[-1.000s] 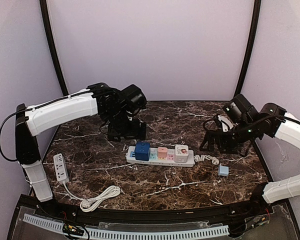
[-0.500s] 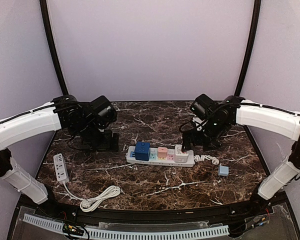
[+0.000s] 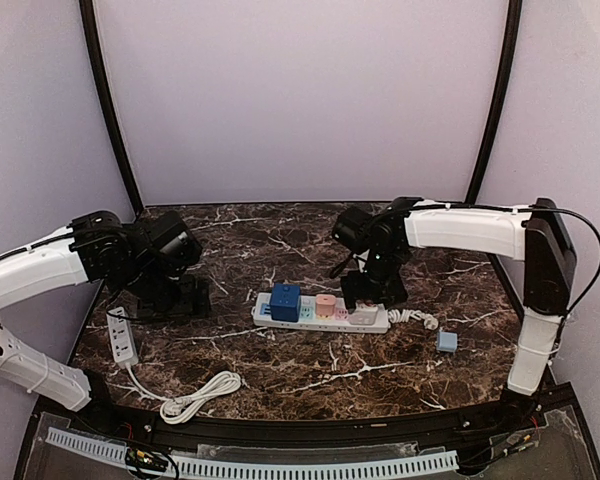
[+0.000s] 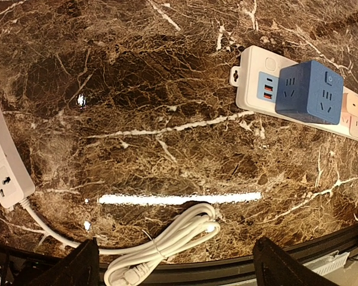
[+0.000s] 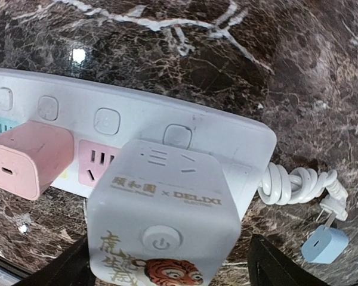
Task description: Insert the plug
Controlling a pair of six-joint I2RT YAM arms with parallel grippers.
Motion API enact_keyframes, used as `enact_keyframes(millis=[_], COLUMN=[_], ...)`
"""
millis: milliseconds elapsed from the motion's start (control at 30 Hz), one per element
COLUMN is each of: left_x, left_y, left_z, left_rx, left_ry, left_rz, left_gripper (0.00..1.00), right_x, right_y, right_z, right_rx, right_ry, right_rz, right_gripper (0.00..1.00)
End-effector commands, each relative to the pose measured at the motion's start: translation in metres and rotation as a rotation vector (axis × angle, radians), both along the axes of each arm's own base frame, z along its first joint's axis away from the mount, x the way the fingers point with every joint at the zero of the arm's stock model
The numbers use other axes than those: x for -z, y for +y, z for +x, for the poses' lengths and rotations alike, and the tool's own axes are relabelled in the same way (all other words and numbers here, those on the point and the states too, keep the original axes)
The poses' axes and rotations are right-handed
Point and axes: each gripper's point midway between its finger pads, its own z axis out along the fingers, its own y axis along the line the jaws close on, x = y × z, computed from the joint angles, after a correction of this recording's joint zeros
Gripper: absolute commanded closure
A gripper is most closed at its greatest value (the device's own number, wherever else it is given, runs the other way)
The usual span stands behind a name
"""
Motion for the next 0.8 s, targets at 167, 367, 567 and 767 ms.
enact_keyframes(millis=[167, 367, 567, 767], left_x=[0.007, 0.008, 0.005, 0.004], left_y=[0.005, 0.005, 0.014, 0.034], left_z=[-0.004, -0.005, -0.008, -0.018], left_rx=[-0.022, -0.020, -0.033, -0.057], left_ry=[0.009, 0.014, 0.012, 0.025], left_rz=[0.010, 0.014, 0.035, 0.085], left_gripper=[0.11, 0.12, 0.12, 0.12], right_x=[0.012, 0.018, 0.017, 0.007], right_y=[0.002, -0.015, -0.049, -0.089], right_z=[0.011, 0.027, 0.064, 0.103], right_rx=[0.020, 0.042, 0.098, 0.152], right_ry=[0.003, -0.030, -0.073, -0.136], right_rz=[-0.075, -0.180, -0.242, -0.302], right_gripper=[0.44, 0.56, 0.56, 0.55])
